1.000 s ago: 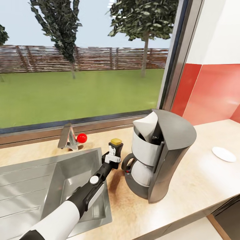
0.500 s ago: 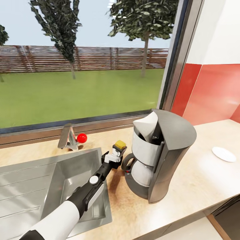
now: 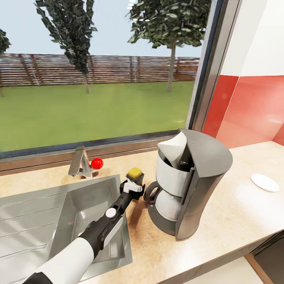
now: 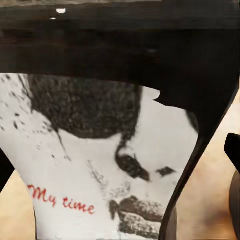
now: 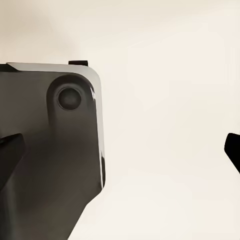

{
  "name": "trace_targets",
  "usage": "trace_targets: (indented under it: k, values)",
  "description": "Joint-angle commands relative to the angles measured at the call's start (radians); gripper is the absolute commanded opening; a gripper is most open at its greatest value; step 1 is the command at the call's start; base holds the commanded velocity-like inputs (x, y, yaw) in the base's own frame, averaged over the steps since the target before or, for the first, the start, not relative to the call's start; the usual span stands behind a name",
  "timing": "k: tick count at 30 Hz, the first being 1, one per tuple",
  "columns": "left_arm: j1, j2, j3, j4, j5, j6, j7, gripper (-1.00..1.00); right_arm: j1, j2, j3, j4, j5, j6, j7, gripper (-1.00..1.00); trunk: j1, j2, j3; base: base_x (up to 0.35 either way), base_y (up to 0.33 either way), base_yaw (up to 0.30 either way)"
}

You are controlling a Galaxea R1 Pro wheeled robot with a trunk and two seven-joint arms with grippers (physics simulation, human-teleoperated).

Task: Set up a coffee station on the kitchen countertop: keep the coffee maker on the countertop, move the bottle of coffee from the kitchen shelf to the counter next to the coffee maker, place a paper coffee filter on top of the coffee maker, put the saucer next to the coffee maker with the coffee cup on the saucer, and place the electric kettle next to the coffee maker.

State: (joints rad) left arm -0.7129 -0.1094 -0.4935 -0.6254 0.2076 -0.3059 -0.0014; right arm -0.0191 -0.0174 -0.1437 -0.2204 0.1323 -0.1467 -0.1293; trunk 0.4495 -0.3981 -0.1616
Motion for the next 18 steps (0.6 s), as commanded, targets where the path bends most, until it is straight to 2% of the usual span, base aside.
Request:
trace_targets:
  k: [1,18]
  values:
    - [-0.002,0.001,-0.004,0.001,0.011,-0.004,0.0,1.0,-0.001,0.001,-0.008,0.001,0.01,-0.004,-0.001,1.0,0.001,-0.002,-0.002,0.0,0.0,0.0]
    - [-0.001,0.001,-0.004,0.001,0.011,-0.004,0.0,1.0,-0.001,0.001,-0.007,0.001,0.01,-0.004,0.0,1.0,0.001,-0.002,-0.002,-0.003,0.0,0.0]
